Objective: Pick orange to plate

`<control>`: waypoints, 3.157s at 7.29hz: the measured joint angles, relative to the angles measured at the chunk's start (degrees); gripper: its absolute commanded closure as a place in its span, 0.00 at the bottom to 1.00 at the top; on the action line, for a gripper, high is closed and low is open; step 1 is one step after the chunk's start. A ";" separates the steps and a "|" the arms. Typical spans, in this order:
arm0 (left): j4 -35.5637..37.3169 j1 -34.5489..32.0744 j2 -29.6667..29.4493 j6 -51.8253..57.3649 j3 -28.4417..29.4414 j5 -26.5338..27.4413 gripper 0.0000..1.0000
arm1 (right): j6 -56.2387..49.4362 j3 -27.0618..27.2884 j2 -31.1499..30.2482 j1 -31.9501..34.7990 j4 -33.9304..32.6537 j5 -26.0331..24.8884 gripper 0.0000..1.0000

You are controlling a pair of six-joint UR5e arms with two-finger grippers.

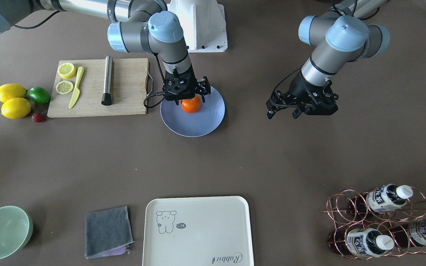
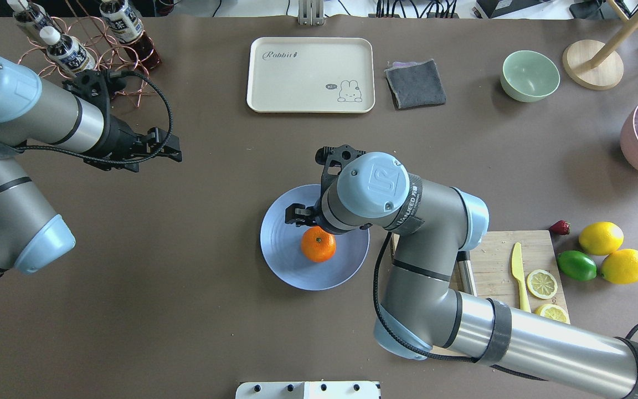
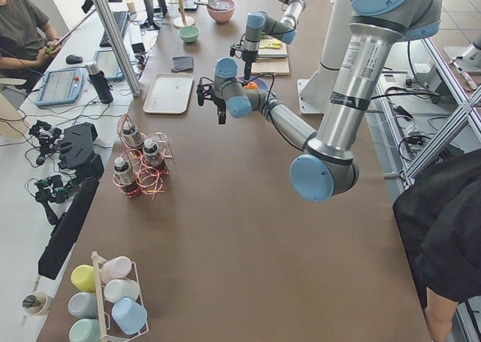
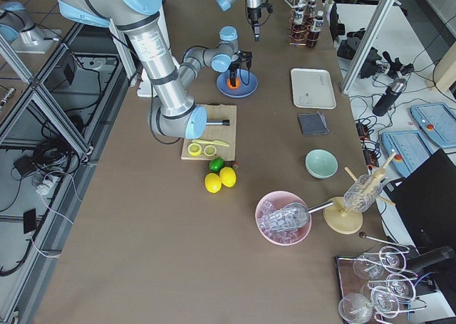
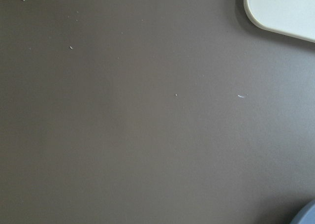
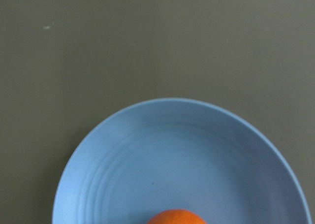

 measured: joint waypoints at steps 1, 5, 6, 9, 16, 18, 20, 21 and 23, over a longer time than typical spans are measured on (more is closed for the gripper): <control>0.09 -3.83 2.22 5.41 -0.17 -2.46 0.03 | -2.84 2.22 -2.25 4.93 -1.30 4.21 0.00; 13.97 -21.07 10.50 36.36 -0.47 -8.20 0.03 | -39.05 4.91 -22.27 34.56 -2.70 27.48 0.00; 16.59 -26.52 12.87 44.60 -0.09 -11.48 0.03 | -50.14 4.69 -28.38 40.97 -2.86 29.62 0.00; 20.79 -38.26 21.91 64.64 1.39 -17.74 0.03 | -76.03 2.09 -42.21 56.24 -3.00 30.27 0.00; 16.50 -43.46 27.37 70.96 3.68 -15.22 0.03 | -82.34 1.74 -47.79 61.74 -2.62 29.92 0.00; 16.43 -43.46 27.57 70.94 3.80 -15.18 0.03 | -82.34 1.83 -47.80 61.74 -2.60 29.92 0.00; 16.43 -43.47 27.76 70.94 3.67 -15.18 0.03 | -82.34 1.86 -47.80 61.74 -2.59 29.92 0.00; 16.39 -43.47 28.03 70.95 3.59 -15.18 0.03 | -82.34 1.86 -47.83 61.75 -2.59 29.92 0.00; 16.37 -43.47 28.33 70.96 3.51 -15.18 0.03 | -82.34 1.87 -47.83 61.74 -2.59 29.92 0.00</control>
